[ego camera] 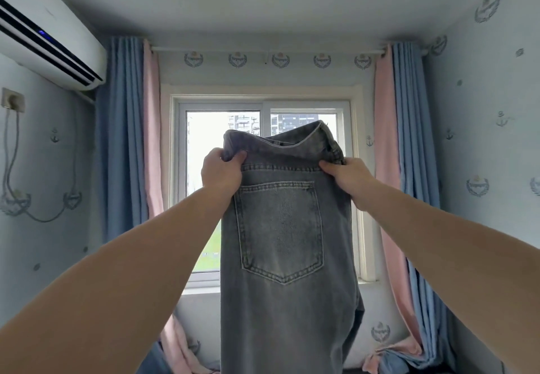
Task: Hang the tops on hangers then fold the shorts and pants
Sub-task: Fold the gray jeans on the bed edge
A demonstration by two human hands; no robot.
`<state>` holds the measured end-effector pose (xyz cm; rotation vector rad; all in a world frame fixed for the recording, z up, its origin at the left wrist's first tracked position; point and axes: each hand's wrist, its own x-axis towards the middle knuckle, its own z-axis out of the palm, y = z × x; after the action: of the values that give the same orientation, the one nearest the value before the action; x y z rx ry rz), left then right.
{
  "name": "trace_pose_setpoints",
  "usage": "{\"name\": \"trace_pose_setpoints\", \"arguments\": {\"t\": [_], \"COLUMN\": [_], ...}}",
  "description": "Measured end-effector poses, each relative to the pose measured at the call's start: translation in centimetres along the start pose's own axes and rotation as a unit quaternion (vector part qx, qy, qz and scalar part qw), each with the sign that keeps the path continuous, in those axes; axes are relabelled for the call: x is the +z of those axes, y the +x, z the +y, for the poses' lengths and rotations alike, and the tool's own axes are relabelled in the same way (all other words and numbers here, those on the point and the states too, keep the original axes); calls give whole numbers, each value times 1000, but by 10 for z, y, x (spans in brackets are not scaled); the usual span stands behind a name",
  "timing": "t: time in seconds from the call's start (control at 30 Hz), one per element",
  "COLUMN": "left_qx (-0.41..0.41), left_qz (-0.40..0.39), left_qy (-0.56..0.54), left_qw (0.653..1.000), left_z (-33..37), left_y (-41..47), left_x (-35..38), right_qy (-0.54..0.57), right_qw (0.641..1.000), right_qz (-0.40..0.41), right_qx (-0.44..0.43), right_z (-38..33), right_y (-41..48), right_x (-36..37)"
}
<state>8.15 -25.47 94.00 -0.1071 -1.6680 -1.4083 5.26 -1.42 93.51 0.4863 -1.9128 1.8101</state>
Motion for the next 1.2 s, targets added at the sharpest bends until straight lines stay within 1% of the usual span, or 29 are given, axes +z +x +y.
{"name": "trace_pose_setpoints", "arguments": {"t": [0.13,0.33,0.53,0.7,0.83,1.0,1.1,1.2], "left_qx": [27,40,59,41,13,-54,-87,-115], "left_qz": [12,27,25,21,21,-11,-20,-23], "left_qy": [17,17,5,26,34,44,51,61], "left_qw": [999,999,998,999,999,998,995,991], "left_z": [15,58,105,134,141,128,106,68], "left_y": [-4,-29,-81,-133,-175,-210,-220,-228], "left_x": [-42,-102,-156,-198,-224,-252,-264,-274], "right_qy": [-27,-44,-62,-66,-54,-65,-77,-84], "right_qw": [1000,998,996,996,998,997,995,993], "right_qz": [-4,-7,-7,-14,-5,-12,-25,-39], "right_qx": [-10,-38,-65,-61,-30,25,50,77], "right_z": [-30,-82,-129,-155,-158,-147,-128,-94], "right_y": [-27,-88,-162,-227,-275,-312,-322,-327], "right_x": [21,36,30,20,19,27,40,60]}}
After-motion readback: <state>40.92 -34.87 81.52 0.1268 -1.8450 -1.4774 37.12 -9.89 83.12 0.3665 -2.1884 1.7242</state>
